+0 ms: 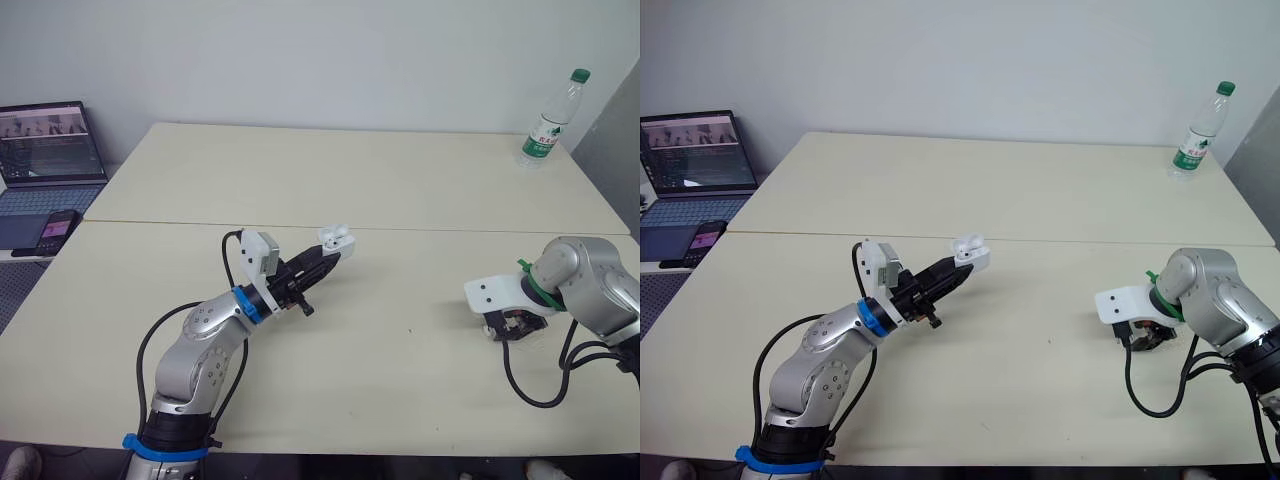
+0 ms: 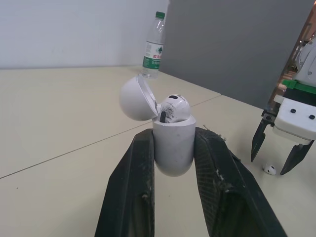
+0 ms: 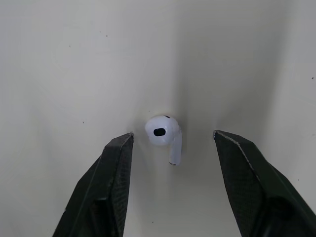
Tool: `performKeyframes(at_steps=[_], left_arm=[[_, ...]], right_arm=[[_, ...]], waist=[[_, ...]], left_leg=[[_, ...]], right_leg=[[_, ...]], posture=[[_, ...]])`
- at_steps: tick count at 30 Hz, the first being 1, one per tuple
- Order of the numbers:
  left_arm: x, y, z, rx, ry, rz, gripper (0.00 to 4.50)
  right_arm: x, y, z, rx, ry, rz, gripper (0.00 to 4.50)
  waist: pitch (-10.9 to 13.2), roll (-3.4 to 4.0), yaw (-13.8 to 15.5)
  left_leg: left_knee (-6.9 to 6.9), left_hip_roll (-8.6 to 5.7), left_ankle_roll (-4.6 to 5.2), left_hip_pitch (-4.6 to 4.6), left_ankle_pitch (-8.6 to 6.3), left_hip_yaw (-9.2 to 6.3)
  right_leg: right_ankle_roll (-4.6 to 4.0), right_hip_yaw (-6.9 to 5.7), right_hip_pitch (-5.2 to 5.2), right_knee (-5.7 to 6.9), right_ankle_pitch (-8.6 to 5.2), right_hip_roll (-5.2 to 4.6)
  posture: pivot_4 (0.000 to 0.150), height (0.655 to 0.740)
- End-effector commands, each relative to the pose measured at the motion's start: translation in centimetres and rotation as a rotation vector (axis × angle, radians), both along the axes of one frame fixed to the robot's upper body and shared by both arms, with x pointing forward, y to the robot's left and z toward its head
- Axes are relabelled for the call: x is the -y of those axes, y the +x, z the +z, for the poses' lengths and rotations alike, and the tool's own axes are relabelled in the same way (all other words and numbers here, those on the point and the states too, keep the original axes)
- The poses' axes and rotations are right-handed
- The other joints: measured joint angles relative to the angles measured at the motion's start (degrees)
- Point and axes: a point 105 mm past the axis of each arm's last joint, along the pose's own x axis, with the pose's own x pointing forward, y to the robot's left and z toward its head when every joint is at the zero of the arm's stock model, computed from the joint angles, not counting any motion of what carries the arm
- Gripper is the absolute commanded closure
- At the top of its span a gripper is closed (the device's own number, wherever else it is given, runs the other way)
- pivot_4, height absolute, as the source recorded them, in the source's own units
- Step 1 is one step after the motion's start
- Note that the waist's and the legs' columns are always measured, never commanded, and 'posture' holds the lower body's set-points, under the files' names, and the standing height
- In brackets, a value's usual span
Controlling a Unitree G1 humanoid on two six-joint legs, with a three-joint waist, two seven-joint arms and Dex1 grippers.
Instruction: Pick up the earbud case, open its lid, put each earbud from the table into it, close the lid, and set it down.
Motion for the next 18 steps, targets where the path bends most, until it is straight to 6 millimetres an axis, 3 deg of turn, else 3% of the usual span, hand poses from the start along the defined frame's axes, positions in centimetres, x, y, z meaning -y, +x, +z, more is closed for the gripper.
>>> performKeyframes(at_steps=[1,4,8,18], left_arm=[[0.27,-0.38,1.24,0.053,-0.013,-0.013,3.73],[0.28,-0.34,1.25,0.053,-0.013,-0.012,3.73],[0.23,-0.38,1.19,0.052,-0.012,-0.012,3.73],[0.18,-0.41,1.13,0.050,-0.008,-0.011,3.73]], right_arm=[[-0.41,-0.27,0.76,-0.016,-0.002,0.023,1.88],[-0.40,-0.16,0.71,-0.009,-0.003,0.025,1.88],[-0.49,-0.15,0.71,-0.005,0.000,0.026,3.10],[-1.20,-0.61,0.70,-0.011,0.011,0.045,3.10]], waist=[[0.00,0.00,0.00],[0.00,0.00,0.00],[0.00,0.00,0.00],[0.00,0.00,0.00]], left_leg=[[0.00,0.00,0.00,0.00,0.00,0.00],[0.00,0.00,0.00,0.00,0.00,0.00],[0.00,0.00,0.00,0.00,0.00,0.00],[0.00,0.00,0.00,0.00,0.00,-0.01]], right_leg=[[0.00,0.00,0.00,0.00,0.00,0.00],[0.00,-0.01,0.00,0.00,0.00,0.00],[0.00,0.00,0.00,0.00,0.00,0.00],[0.00,-0.01,0.00,0.00,0.00,0.00]], posture=[[0.150,0.7389],[0.150,0.7389],[0.150,0.7389],[0.150,0.7389]])
